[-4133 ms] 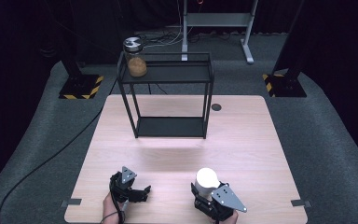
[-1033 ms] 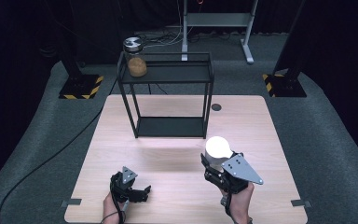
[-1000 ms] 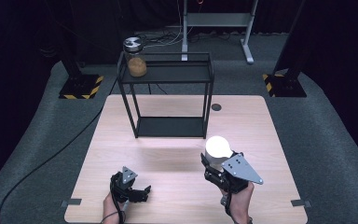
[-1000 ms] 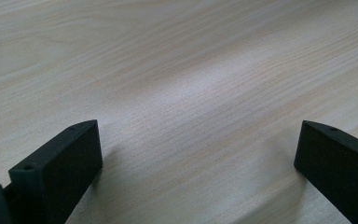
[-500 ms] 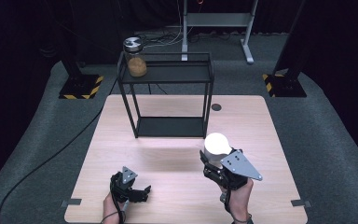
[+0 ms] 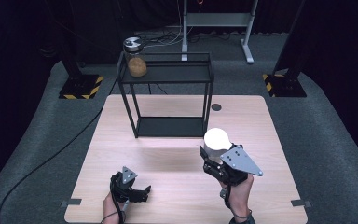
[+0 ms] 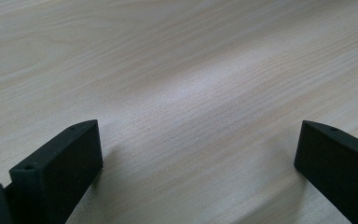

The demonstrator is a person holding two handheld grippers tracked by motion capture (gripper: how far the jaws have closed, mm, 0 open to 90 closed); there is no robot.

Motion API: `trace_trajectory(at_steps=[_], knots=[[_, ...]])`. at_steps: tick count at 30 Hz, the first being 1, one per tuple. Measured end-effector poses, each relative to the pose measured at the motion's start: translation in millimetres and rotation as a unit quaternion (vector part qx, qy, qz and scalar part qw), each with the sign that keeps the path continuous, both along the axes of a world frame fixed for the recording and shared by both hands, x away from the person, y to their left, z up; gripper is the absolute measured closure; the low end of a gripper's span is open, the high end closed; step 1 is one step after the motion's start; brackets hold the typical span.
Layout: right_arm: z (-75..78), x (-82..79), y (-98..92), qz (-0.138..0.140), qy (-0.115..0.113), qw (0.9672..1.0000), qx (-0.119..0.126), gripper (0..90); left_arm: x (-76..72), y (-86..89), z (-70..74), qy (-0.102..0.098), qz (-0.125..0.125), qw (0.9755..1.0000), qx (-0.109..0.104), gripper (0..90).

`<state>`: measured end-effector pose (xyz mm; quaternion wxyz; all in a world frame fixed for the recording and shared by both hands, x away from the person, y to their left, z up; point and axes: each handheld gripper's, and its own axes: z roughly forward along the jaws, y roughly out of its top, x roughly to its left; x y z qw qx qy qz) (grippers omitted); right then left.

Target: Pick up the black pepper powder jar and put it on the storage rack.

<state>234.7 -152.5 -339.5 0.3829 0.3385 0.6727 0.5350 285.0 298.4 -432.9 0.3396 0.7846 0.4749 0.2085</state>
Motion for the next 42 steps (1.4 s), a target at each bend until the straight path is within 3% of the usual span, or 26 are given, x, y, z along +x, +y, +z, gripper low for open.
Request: trace_trajectory(at_steps=[18, 42], knots=[[5.4, 8.8, 2.4, 0.008, 0.007, 0.9999, -0.005, 29.9, 0.3, 0.1, 0.1, 0.001, 0.001, 1.0000, -0.001, 0.0], [19.1, 20.9, 2.7, 0.006, -0.005, 0.9999, -0.007, 29.9, 0.2, 0.1, 0.1, 0.001, 0.002, 1.0000, -0.001, 0.0]])
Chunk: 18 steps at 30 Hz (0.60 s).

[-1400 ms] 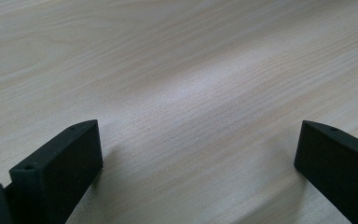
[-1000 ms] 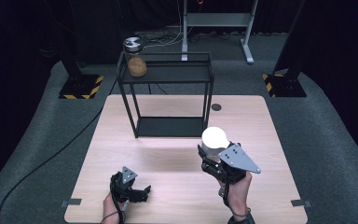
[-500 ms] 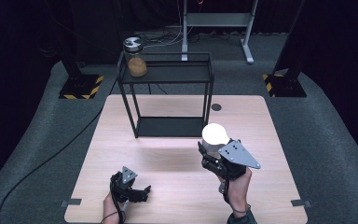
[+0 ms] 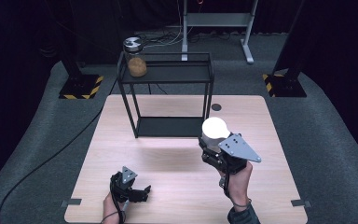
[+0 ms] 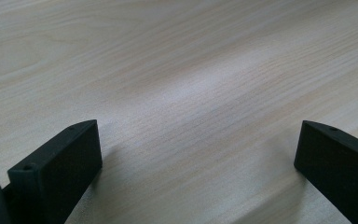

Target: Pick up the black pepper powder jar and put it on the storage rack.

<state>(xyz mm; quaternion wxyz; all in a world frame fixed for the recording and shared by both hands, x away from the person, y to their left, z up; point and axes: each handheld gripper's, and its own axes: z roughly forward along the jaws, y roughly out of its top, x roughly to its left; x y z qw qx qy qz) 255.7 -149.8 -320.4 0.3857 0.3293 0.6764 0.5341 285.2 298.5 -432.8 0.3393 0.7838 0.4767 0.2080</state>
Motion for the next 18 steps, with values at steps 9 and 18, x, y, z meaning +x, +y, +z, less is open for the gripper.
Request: trace_trajectory(at_steps=[9, 18], knots=[[4.3, 5.5, 0.0, -0.001, -0.001, 1.0000, 0.001, 29.9, -0.2, -0.2, 0.0, 0.000, 0.000, 1.0000, 0.000, 0.0], [9.6, 11.4, 1.4, -0.002, -0.002, 1.0000, -0.002, 29.9, -0.3, -0.2, -0.1, 0.000, 0.001, 1.0000, 0.000, 0.1]])
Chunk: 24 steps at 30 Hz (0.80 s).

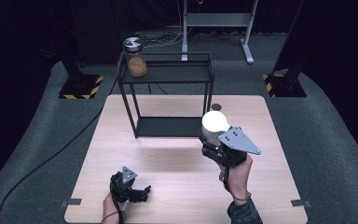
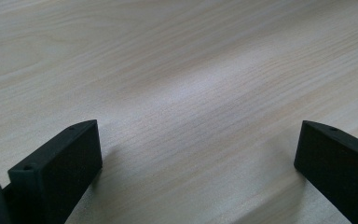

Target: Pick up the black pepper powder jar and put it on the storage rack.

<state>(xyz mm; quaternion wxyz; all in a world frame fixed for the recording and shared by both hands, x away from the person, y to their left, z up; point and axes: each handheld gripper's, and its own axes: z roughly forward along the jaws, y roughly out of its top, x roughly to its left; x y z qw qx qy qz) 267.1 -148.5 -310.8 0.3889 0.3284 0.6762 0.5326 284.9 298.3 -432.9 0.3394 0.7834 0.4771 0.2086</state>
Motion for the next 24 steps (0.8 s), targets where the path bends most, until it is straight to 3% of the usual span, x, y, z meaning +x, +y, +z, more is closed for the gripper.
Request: trace_trajectory(at_steps=[24], knots=[[10.6, 19.0, 7.5, -0.003, 0.001, 1.0000, -0.001, 29.9, -0.1, 0.0, 0.0, 0.000, -0.001, 1.0000, 0.001, 0.2]])
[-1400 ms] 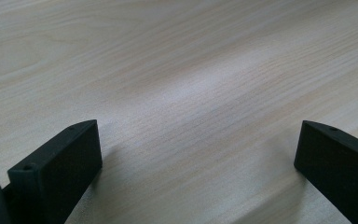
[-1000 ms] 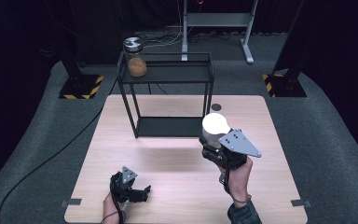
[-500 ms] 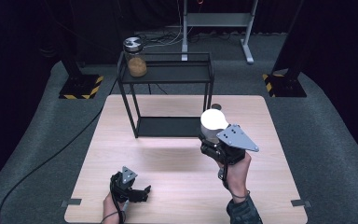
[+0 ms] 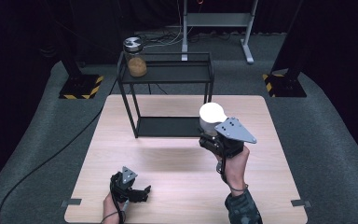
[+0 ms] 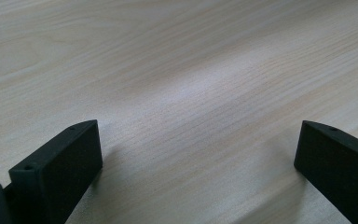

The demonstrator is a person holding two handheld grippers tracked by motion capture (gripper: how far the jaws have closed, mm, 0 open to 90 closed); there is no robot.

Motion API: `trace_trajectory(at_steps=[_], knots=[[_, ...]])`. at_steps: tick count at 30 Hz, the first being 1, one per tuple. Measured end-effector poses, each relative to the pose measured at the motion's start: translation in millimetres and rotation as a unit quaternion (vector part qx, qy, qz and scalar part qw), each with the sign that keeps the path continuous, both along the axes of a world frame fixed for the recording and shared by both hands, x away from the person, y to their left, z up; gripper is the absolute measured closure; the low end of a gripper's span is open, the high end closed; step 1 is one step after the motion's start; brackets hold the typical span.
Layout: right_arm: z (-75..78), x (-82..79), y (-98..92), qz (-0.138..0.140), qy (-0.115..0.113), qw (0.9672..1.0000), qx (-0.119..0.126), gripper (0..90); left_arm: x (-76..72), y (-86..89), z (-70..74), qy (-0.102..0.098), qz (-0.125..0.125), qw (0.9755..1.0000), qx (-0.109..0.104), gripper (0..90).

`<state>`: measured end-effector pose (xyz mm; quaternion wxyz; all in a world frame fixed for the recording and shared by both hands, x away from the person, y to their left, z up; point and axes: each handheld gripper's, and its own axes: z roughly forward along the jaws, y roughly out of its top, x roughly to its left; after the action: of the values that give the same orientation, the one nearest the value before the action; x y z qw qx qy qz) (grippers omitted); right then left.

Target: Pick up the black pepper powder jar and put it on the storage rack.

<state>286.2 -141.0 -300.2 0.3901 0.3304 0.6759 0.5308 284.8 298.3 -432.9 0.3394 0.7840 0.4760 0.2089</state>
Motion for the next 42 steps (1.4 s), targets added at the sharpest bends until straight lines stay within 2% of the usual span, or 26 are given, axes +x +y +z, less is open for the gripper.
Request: trace_trajectory(at_steps=[19, 30, 37, 42], knots=[[12.8, 20.7, 5.8, 0.003, 0.007, 1.0000, 0.002, 29.9, 0.3, 0.3, 0.0, 0.001, 0.000, 1.0000, -0.001, 0.1], [22.4, 36.6, -0.7, 0.023, 0.020, 0.9991, 0.031, 29.9, 0.6, 1.0, 0.0, 0.001, -0.001, 1.0000, -0.002, 0.2], [32.6, 44.5, -0.3, 0.026, 0.022, 0.9986, 0.042, 29.9, 0.8, 1.8, 0.0, 0.002, -0.002, 1.0000, -0.004, 0.4], [40.4, 47.4, 1.7, 0.026, 0.018, 0.9987, 0.040, 29.9, 0.9, 1.8, 0.0, 0.002, -0.002, 1.0000, -0.004, 0.4]])
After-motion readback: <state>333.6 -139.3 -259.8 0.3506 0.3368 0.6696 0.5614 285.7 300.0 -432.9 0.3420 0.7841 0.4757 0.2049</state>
